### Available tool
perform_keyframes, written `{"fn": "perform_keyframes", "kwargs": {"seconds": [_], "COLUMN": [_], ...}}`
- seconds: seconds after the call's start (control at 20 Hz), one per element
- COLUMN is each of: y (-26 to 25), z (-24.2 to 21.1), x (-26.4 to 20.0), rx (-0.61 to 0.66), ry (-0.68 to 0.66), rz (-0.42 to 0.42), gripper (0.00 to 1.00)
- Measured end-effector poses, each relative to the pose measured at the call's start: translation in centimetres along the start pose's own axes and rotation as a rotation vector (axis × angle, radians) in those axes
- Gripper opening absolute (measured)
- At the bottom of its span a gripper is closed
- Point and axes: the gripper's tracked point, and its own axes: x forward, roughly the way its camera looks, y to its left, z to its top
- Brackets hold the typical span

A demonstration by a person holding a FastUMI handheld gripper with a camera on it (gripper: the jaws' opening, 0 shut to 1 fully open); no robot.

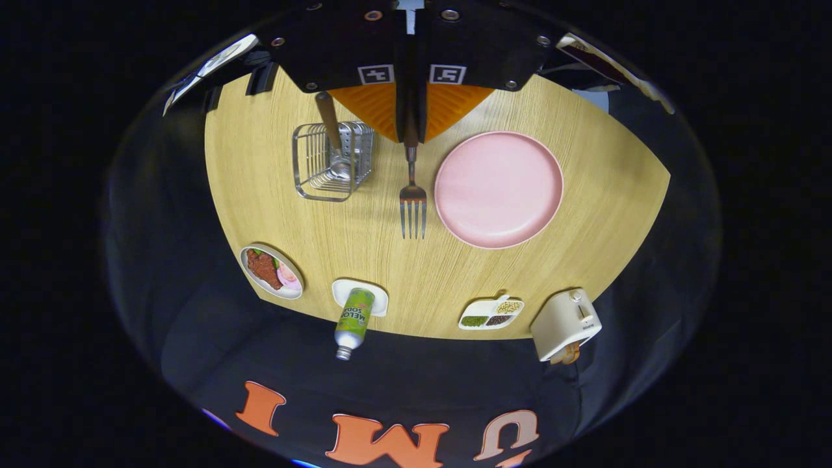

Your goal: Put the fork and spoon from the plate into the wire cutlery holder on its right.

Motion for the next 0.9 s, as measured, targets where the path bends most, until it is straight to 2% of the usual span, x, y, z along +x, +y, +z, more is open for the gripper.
{"fn": "perform_keyframes", "kwargs": {"seconds": [0.4, 0.9], "y": [-4.9, -8.5], "z": [-1.3, -1.9], "x": [-2.2, -2.2], "rx": [0.009, -0.082], "ry": [0.081, 0.267], "rz": [-0.044, -0.062], "gripper": [0.05, 0.05]}}
